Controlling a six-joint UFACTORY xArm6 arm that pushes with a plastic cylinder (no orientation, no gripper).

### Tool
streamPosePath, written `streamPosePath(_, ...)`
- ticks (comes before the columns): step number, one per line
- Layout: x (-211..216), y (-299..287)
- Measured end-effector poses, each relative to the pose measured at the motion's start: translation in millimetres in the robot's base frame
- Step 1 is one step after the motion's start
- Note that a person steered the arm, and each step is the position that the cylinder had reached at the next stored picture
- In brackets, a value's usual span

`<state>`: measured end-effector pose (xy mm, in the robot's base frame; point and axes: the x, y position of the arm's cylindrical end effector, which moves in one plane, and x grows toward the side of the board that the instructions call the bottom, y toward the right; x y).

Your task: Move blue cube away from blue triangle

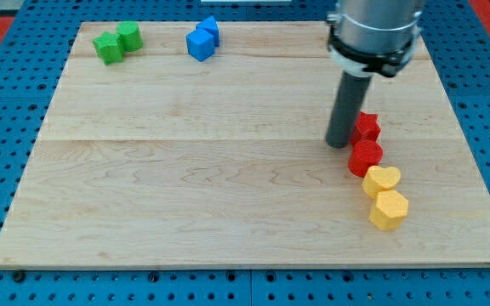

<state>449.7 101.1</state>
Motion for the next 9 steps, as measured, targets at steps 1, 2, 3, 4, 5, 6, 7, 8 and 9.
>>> streamPosePath(1,-16.9,-57.7)
streamPosePath(2,-48.7,-90.5)
streamPosePath(3,-72.2,-174.2)
streamPosePath(4,-134.7,-212.3)
streamPosePath(5,-188.3,-228.4)
streamPosePath(6,-202.7,-228.5)
streamPosePath(7,-214.9,-208.4)
streamPosePath(8,-224.5,-205.0)
streamPosePath(9,-221.2,-185.2)
